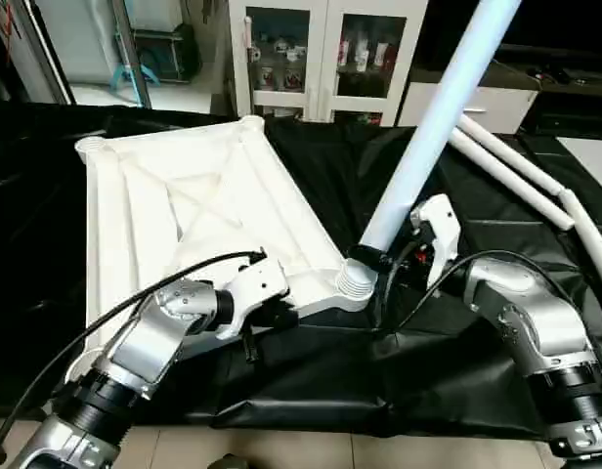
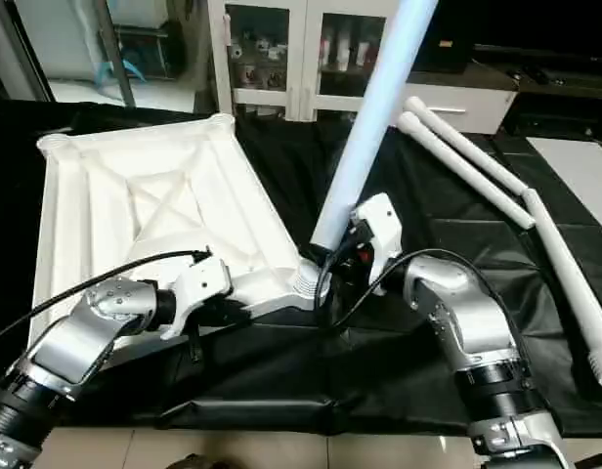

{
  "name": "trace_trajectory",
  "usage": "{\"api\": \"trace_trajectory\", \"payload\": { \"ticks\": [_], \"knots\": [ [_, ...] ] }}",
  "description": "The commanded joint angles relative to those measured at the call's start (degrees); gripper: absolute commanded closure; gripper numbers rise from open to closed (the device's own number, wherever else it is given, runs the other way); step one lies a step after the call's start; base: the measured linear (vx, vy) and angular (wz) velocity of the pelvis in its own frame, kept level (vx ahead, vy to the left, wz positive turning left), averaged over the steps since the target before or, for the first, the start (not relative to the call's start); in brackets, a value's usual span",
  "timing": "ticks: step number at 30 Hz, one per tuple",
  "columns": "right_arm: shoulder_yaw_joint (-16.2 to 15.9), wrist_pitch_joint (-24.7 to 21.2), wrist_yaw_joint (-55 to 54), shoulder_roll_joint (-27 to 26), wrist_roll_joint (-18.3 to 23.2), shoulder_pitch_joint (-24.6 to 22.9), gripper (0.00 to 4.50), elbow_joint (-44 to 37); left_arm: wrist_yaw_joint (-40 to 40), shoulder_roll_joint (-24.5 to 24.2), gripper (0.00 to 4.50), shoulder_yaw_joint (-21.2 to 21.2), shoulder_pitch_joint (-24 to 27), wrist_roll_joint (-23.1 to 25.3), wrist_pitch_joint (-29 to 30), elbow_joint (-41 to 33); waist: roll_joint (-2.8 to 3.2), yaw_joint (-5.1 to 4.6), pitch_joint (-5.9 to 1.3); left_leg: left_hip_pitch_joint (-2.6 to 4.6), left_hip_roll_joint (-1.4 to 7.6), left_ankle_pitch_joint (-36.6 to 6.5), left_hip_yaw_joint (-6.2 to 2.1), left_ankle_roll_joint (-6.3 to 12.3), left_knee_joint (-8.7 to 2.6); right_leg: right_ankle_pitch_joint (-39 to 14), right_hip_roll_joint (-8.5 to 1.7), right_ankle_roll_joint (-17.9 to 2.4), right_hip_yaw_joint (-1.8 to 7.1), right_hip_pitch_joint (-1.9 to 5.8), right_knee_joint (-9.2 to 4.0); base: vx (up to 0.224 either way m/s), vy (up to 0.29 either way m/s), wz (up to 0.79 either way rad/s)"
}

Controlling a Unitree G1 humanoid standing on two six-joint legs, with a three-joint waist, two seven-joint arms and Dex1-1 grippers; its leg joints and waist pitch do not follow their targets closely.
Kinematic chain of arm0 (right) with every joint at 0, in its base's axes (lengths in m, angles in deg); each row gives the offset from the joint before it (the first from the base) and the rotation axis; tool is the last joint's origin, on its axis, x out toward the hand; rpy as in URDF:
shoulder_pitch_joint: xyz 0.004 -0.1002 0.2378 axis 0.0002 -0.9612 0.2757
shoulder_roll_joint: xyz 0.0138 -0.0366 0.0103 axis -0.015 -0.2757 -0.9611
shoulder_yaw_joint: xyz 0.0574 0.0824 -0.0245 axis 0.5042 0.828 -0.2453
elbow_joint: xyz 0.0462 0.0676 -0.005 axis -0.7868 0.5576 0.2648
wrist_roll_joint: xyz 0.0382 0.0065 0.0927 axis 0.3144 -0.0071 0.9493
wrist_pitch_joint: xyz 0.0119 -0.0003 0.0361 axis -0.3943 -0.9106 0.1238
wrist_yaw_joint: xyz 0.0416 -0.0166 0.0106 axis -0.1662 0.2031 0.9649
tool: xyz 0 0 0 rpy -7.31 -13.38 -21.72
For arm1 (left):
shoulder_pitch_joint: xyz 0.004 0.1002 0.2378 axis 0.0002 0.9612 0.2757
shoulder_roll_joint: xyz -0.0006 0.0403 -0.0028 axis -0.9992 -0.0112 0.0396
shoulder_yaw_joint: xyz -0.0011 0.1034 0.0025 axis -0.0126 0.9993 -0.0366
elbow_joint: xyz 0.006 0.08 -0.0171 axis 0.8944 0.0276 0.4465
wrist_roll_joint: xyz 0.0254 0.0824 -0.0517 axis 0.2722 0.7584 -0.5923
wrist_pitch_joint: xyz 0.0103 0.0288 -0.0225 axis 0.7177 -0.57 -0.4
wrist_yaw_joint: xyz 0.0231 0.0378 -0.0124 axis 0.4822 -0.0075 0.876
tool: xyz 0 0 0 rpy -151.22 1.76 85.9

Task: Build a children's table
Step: Insert table leg to table base

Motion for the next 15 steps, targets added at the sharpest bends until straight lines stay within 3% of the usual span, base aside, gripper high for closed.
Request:
{"api": "trace_trajectory", "payload": {
  "ticks": [1, 5, 11, 15],
  "knots": [
    [-4.3, -3.4, -1.6, 1.8, -6.7, -2.5, 2.67, 6.9, 1.4, 0.7, 4.5, 0.1, -0.7, -1.6, -1.6, -1.6, 0.0, -0.7, -1.72, 3.03, 4.51, -28.0, -3.61, -7.87, -5.5, -18.3, -3.53, -7.6, 1.74, -1.42, -5.87, 0.0, 0.0, 0.0],
    [-4.7, -3.1, -2.0, 1.4, -6.9, -1.8, 2.67, 7.9, 1.4, 0.7, 4.5, 0.1, -0.7, -1.6, -1.6, -1.6, -0.1, -0.82, -1.69, 3.34, 4.58, -30.1, -3.76, -8.64, -5.64, -19.4, -3.47, -7.0, 1.78, -1.76, -6.11, 0.0, 0.0, 0.0],
    [-7.1, -4.1, -1.5, 0.7, -7.8, -4.3, 2.67, 7.6, 1.1, 0.6, 4.5, -0.1, -0.5, -1.6, -1.6, -1.9, -0.08, -0.72, -1.89, 3.46, 4.52, -28.9, -3.54, -8.63, -5.88, -15.2, -3.28, -7.2, 1.73, -1.65, -6.05, 0.0, 0.0, 0.0],
    [-6.4, -3.9, -2.0, 0.4, -7.7, -5.0, 2.67, 9.4, 1.1, 0.5, 4.5, -0.1, -0.5, -1.6, -1.6, -1.8, -0.02, -0.7, -1.85, 3.66, 4.53, -30.1, -3.53, -8.89, -5.89, -15.9, -3.27, -7.0, 1.8, -1.87, -6.26, 0.0, 0.0, 0.0]
  ]
}}
